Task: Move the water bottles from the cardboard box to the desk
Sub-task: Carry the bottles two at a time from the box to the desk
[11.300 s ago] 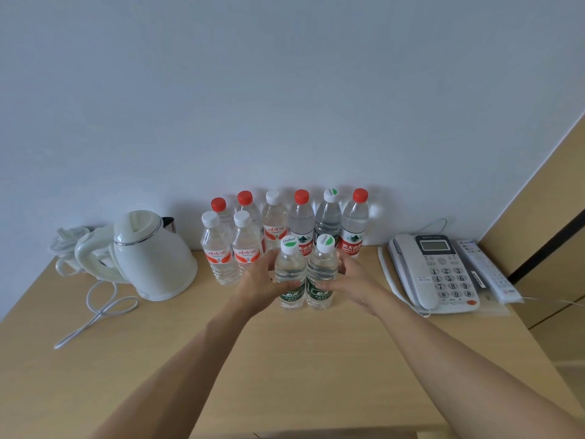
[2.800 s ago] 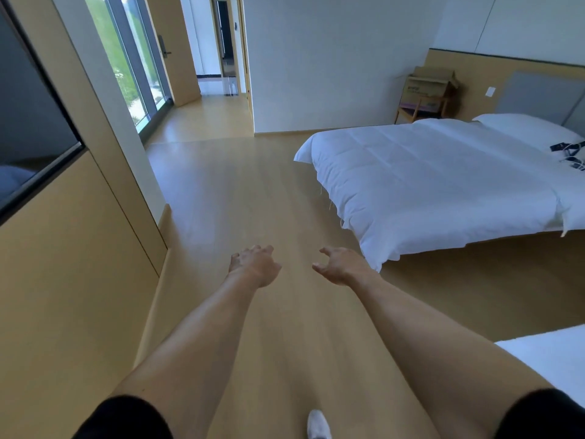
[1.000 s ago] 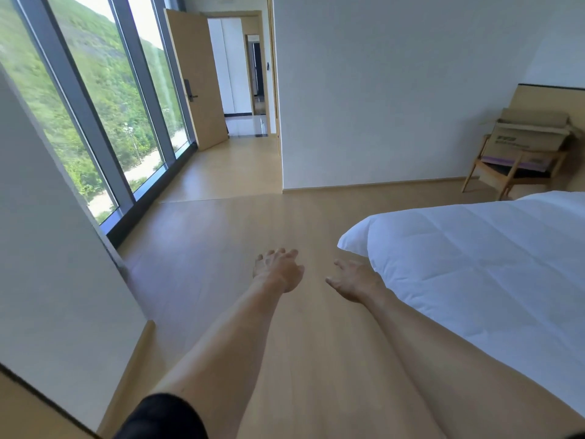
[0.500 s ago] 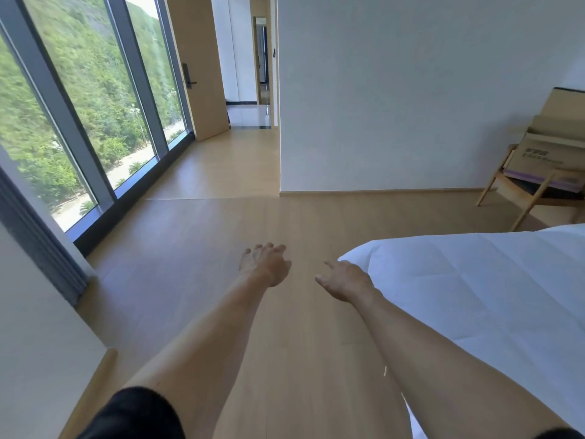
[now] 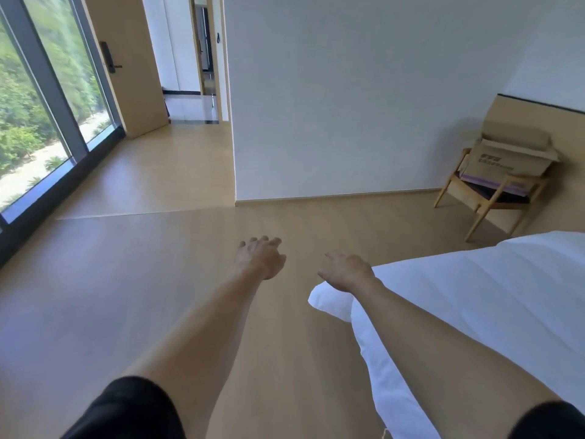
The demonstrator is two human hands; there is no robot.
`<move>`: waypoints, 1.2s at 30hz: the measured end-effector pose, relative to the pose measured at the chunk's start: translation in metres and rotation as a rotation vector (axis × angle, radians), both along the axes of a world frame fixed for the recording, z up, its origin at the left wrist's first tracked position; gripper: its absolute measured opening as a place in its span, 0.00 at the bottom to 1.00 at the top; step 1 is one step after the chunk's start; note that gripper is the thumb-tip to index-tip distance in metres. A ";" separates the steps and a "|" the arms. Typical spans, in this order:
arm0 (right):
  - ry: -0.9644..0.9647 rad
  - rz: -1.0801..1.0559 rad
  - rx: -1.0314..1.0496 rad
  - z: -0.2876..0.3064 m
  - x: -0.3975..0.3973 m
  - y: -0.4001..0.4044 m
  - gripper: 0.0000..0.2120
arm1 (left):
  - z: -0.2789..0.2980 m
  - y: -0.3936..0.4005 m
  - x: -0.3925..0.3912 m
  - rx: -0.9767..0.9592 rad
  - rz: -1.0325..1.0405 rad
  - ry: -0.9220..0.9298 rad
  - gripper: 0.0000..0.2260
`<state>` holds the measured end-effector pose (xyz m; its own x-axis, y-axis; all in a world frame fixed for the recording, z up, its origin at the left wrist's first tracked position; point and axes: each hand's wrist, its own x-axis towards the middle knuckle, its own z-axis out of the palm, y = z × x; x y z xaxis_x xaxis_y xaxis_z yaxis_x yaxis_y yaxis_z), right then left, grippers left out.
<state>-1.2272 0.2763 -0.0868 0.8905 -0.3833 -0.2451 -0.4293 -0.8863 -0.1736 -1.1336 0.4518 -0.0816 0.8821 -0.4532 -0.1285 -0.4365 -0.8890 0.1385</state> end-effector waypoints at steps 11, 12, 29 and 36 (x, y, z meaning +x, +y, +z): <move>0.015 -0.124 -0.005 -0.004 0.174 -0.073 0.27 | -0.005 -0.070 0.197 0.031 -0.099 0.013 0.23; 0.005 -0.129 -0.001 -0.007 0.190 -0.081 0.27 | -0.006 -0.078 0.213 0.032 -0.103 0.007 0.23; -0.054 -0.138 0.023 -0.022 0.499 -0.274 0.30 | 0.007 -0.284 0.517 0.064 -0.133 -0.022 0.25; -0.078 -0.222 -0.011 -0.013 0.567 -0.360 0.32 | 0.006 -0.397 0.594 0.112 -0.285 -0.062 0.25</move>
